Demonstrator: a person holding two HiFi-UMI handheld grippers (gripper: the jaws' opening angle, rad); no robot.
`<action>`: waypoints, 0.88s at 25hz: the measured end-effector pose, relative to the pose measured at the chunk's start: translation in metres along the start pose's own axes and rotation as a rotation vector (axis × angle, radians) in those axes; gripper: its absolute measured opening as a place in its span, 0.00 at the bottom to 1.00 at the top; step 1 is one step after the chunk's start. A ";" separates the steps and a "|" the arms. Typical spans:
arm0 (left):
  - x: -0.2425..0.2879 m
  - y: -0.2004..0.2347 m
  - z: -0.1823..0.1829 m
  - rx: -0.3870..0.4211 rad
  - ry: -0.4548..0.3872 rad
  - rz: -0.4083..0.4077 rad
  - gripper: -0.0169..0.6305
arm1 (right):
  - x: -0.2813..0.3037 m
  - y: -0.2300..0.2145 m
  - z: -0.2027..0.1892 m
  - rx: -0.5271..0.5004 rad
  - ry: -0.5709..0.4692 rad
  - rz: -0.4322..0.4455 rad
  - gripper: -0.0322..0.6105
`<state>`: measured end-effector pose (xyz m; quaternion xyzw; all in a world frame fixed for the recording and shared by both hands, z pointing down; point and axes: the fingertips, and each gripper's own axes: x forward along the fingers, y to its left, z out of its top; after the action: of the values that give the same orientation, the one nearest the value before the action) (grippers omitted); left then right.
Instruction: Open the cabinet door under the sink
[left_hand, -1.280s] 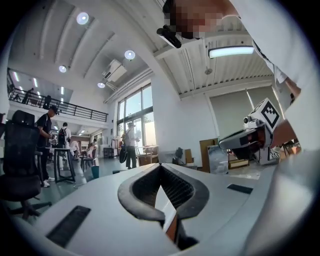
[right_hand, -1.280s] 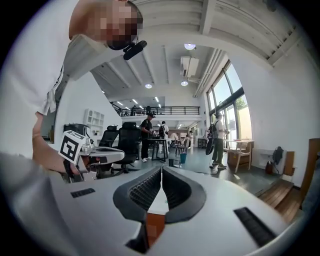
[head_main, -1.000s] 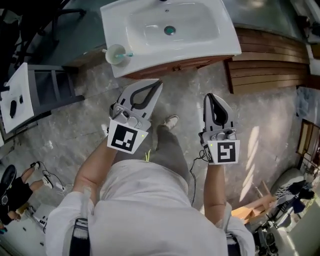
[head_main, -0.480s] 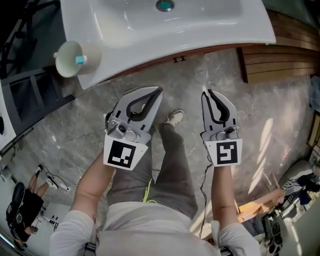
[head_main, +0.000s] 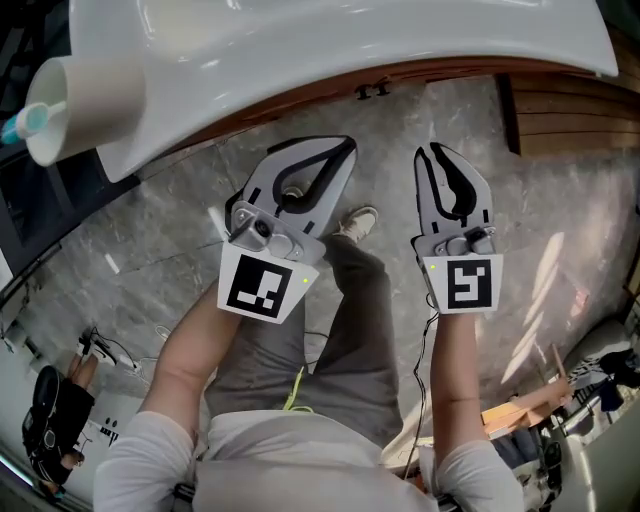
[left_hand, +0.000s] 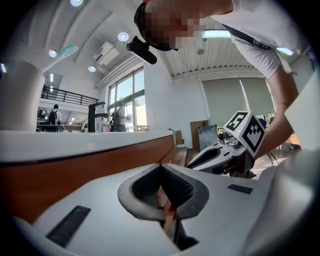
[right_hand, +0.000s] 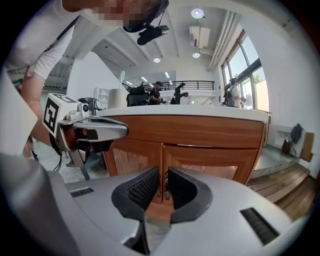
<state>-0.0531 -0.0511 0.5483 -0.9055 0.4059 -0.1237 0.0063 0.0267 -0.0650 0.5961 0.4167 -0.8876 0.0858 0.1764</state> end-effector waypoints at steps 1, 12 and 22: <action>0.002 0.000 -0.007 0.000 -0.003 0.000 0.04 | 0.005 0.001 -0.006 -0.007 -0.003 0.003 0.11; 0.026 -0.007 -0.076 0.006 -0.023 0.004 0.04 | 0.068 -0.002 -0.071 -0.082 -0.027 0.037 0.21; 0.045 -0.005 -0.116 0.008 -0.042 0.000 0.04 | 0.116 -0.007 -0.114 -0.152 -0.010 0.051 0.26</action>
<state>-0.0475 -0.0708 0.6710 -0.9079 0.4051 -0.1063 0.0184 -0.0090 -0.1175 0.7457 0.3800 -0.9027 0.0204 0.2009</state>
